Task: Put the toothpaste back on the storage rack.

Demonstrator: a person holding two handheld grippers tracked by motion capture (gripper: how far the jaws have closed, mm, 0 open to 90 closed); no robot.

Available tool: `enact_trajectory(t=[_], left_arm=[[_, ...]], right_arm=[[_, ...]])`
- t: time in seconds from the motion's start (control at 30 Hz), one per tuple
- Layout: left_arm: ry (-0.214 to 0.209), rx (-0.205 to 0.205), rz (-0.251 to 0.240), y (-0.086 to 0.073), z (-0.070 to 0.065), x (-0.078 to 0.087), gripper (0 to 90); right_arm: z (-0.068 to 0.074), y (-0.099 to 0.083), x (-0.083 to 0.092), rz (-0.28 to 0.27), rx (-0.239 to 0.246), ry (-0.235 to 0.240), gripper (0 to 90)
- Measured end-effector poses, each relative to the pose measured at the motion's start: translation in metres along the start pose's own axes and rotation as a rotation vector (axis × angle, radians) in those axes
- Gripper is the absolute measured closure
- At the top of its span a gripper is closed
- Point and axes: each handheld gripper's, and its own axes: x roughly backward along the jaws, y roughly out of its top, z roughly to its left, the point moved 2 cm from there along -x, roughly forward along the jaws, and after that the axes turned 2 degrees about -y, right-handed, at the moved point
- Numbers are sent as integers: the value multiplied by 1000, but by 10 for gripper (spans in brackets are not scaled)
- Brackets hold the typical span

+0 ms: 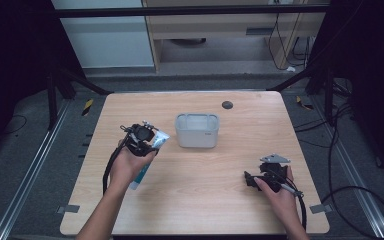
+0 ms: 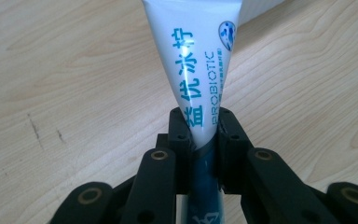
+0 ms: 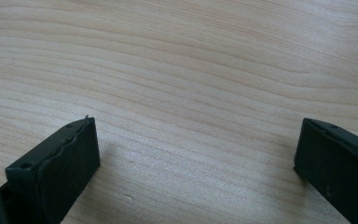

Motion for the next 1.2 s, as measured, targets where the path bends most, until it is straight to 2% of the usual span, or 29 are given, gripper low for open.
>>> enact_trajectory(t=[0.17,0.37,0.7,0.93,1.07,1.2], left_arm=[[-6,-13,-39,10,-6,6,783],[-16,-31,-108,25,-18,13,782],[-5,-25,-223,49,-36,19,782],[-10,-23,-276,66,-47,21,782],[-11,-34,-300,76,-55,24,781],[-9,-45,-306,85,-62,22,781]], right_arm=[[0,0,0,0,0,0,3],[0,0,0,0,1,-1,3],[0,0,0,0,0,0,3],[0,0,0,0,3,-1,3],[0,0,0,1,4,-1,3],[0,0,0,1,3,-1,3]])
